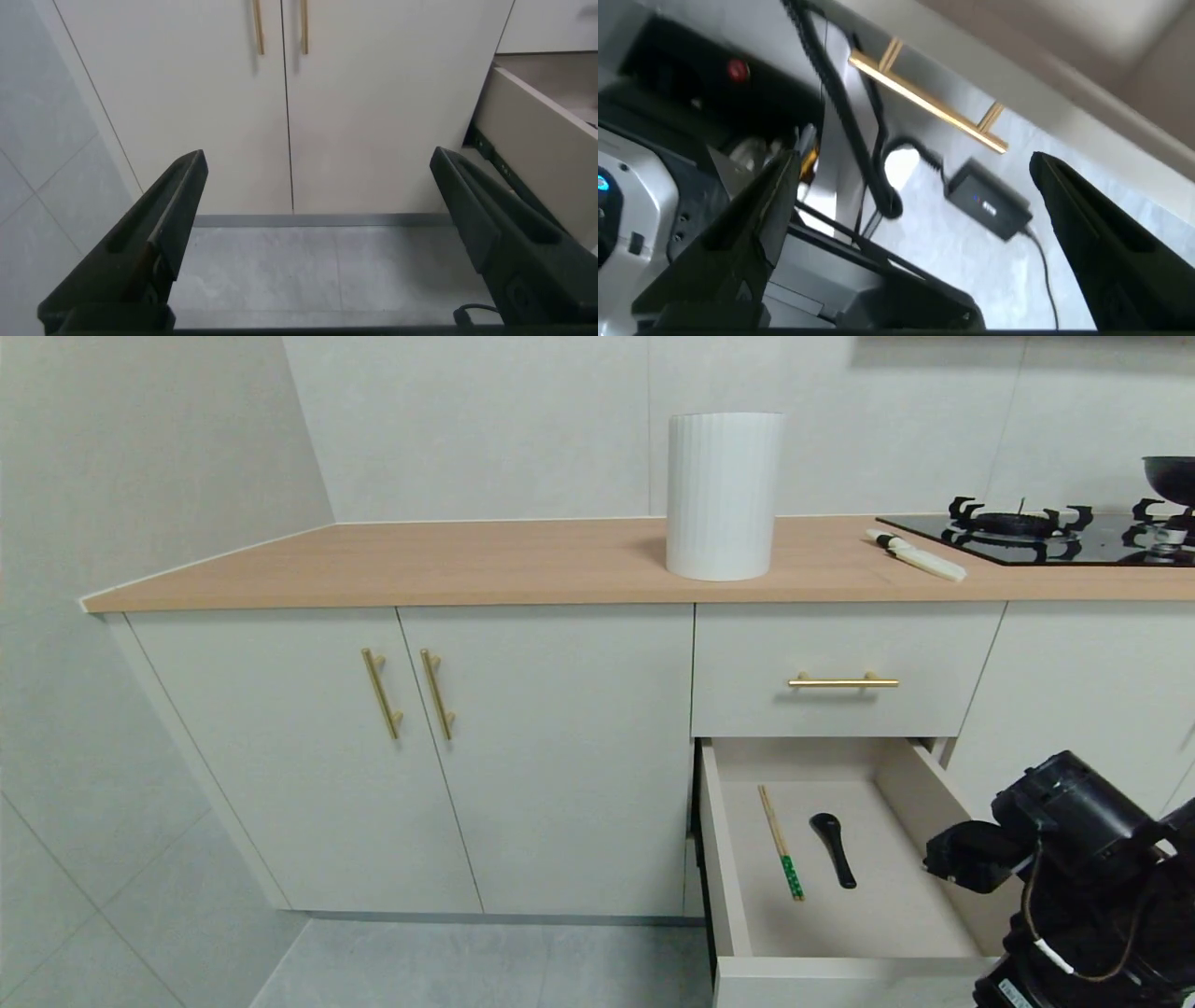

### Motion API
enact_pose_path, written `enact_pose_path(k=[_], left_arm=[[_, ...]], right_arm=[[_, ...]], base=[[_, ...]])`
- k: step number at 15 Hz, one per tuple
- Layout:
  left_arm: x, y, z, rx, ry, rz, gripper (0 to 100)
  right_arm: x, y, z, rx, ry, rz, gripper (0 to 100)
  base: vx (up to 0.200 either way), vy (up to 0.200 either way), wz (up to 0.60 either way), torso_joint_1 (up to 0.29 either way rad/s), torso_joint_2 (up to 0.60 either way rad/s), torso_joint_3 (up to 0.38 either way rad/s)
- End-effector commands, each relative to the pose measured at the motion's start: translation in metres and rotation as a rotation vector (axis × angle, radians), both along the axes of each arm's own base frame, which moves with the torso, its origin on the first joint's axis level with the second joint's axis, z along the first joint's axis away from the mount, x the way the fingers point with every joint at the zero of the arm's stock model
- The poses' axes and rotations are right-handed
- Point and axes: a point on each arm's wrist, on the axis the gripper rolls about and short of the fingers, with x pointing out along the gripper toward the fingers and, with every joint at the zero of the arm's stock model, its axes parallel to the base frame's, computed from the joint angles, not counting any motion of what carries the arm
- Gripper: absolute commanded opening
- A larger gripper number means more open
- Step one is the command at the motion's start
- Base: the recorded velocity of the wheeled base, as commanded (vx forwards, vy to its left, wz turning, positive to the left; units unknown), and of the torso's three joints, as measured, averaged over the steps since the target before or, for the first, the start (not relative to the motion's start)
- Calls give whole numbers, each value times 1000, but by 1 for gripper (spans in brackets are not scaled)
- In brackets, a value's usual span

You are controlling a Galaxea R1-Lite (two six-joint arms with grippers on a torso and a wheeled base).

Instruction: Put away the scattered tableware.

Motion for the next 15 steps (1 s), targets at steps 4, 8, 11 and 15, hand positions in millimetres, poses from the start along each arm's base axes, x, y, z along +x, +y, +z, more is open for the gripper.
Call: enact_pose_path(k=[4,8,11,15], left_arm=[[0,0,0,0,-1,-1,100],[0,0,0,0,1,0,100],[0,0,0,0,-1,0,100],[0,0,0,0,1,0,100]], right_arm=[[11,8,-29,-61,125,12,100],[20,14,-36,-94,122,-53,100],[29,17,-34,-103,87,-126,100],[49,26,-37,-105,57,-286,100]], base=[[0,0,0,0,0,0],[0,0,0,0,0,0],[0,0,0,0,0,0],[0,0,0,0,0,0]])
